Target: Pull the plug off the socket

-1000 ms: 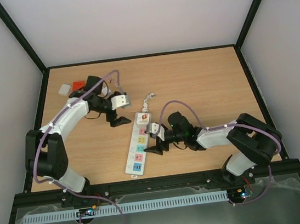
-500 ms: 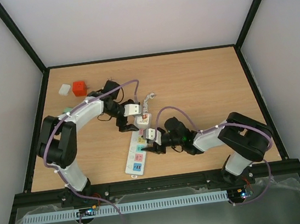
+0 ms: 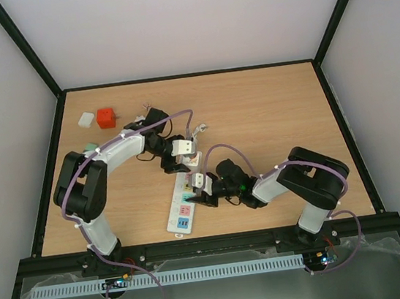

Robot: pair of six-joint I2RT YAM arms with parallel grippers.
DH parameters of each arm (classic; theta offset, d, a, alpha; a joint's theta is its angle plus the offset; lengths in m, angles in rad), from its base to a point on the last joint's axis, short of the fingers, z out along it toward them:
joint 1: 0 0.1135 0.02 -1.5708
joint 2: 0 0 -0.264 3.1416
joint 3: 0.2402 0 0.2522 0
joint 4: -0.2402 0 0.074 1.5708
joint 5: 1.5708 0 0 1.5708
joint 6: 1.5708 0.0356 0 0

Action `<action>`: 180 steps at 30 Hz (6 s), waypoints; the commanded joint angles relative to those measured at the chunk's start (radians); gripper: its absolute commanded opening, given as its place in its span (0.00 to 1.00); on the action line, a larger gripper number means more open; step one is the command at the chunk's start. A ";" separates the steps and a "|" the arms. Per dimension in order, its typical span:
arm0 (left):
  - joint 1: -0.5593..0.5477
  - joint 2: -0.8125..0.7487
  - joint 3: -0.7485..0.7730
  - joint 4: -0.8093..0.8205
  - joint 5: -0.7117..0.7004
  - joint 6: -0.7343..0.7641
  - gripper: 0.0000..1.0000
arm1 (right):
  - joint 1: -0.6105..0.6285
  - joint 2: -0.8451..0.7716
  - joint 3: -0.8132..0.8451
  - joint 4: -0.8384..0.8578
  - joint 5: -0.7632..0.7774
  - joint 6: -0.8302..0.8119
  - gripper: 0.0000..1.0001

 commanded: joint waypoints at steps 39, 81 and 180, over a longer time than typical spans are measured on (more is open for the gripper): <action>-0.056 -0.066 -0.010 0.068 0.017 -0.045 0.50 | -0.063 0.099 0.019 0.037 -0.021 0.167 0.39; -0.066 -0.158 -0.090 0.154 0.075 -0.111 0.42 | -0.084 0.002 0.005 0.046 -0.046 0.143 0.38; 0.600 -0.193 -0.060 -0.037 0.173 -0.592 0.45 | -0.149 -0.336 0.238 -0.678 0.038 0.049 0.89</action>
